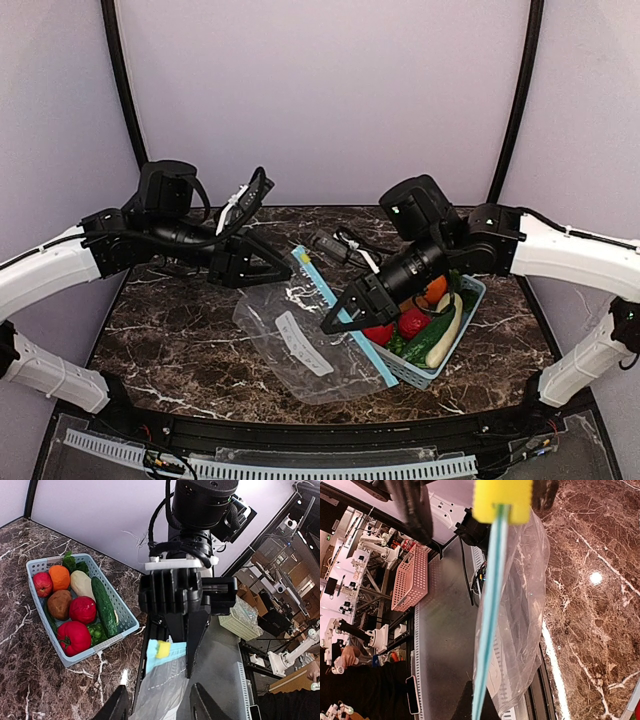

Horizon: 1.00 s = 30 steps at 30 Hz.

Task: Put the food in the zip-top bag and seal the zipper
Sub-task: Pass from the right arm to the left

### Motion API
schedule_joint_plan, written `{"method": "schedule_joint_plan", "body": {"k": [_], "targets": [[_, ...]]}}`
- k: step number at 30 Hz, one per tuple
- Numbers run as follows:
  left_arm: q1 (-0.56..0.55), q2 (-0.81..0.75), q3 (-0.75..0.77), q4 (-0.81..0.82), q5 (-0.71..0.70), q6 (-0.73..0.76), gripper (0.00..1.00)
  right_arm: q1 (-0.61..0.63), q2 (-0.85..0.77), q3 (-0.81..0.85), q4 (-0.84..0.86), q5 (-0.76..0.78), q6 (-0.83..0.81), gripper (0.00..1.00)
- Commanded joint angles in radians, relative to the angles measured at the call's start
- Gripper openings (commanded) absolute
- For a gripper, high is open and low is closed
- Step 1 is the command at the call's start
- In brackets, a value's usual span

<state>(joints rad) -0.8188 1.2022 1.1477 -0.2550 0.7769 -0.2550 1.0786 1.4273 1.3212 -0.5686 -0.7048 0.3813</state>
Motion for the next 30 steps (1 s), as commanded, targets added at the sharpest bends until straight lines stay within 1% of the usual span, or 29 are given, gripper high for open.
{"method": "schedule_joint_plan", "body": {"k": [1,2,7,12,19,21,25,26,27,30], "targets": [[-0.004,-0.004,-0.023,0.026,0.030,-0.005,0.38,0.007,0.012,0.029,-0.004,-0.018,-0.011,0.00],[-0.005,-0.004,-0.023,0.034,0.033,-0.008,0.34,0.007,0.013,0.029,-0.005,-0.018,-0.011,0.00],[-0.005,-0.006,-0.023,0.032,0.032,0.003,0.28,0.007,0.017,0.033,-0.010,-0.018,-0.013,0.00],[-0.004,-0.002,-0.027,0.040,0.042,-0.002,0.19,0.007,0.025,0.033,-0.011,-0.018,-0.009,0.00],[-0.004,-0.004,-0.033,0.055,0.051,-0.009,0.02,0.006,0.029,0.038,-0.014,-0.010,-0.011,0.00],[-0.005,-0.007,-0.039,0.061,0.051,-0.014,0.01,0.007,0.028,0.038,-0.013,0.005,-0.012,0.00],[-0.004,-0.012,-0.055,0.068,0.059,-0.021,0.01,0.007,0.013,0.039,-0.017,0.088,-0.009,0.00],[-0.004,-0.014,-0.060,0.067,0.058,-0.021,0.01,0.007,0.007,0.039,-0.016,0.107,-0.007,0.02],[-0.004,-0.016,-0.062,0.067,0.057,-0.021,0.01,0.007,-0.004,0.038,-0.011,0.124,-0.005,0.08],[-0.005,-0.024,-0.076,0.072,0.055,-0.025,0.01,0.007,-0.034,0.023,0.020,0.171,0.006,0.30]]}}
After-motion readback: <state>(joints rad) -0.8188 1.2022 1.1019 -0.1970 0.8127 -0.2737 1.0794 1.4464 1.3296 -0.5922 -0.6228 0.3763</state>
